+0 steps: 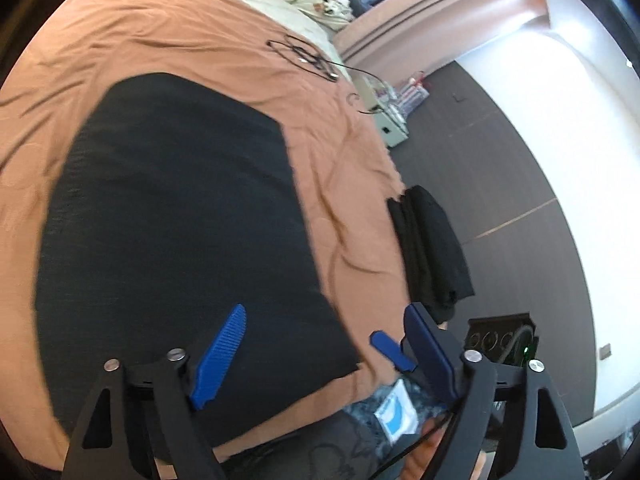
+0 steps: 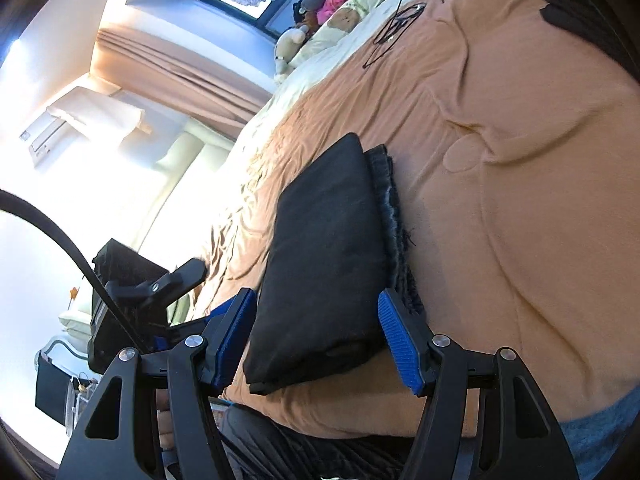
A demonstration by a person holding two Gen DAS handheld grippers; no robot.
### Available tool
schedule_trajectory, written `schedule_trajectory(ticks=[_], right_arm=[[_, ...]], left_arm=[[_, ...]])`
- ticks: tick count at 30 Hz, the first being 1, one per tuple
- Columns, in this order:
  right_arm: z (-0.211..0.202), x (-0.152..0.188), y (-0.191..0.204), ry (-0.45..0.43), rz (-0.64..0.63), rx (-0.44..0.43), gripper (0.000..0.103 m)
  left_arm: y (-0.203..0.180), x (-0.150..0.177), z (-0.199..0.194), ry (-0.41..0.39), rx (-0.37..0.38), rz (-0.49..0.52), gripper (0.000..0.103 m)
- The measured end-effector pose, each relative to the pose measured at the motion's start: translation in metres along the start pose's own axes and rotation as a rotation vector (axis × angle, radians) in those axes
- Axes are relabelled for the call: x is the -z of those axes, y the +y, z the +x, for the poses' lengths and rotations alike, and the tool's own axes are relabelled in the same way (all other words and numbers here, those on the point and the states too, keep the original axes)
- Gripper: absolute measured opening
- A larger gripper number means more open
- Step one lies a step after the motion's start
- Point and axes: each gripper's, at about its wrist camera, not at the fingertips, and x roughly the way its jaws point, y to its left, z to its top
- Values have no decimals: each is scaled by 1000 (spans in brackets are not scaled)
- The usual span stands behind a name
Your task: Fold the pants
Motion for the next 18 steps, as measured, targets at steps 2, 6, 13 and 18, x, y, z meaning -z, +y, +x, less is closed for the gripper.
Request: schedule_trajectory(ticks=[2,6,13,18], right_arm=[[12,-5,-3,30,12,24,62],[26,-10,-1,69,18,51,62],[27,-12,14,79,-2,78,38],[25,-15,17,81,-2,77,37]], left_arm=[[8,1,-3,1,-45,-9,91],[29,4,-9,10,-148,1,95],[51,17,-6,85,-285,47,102],[53,25,0,128,-311,109,102]])
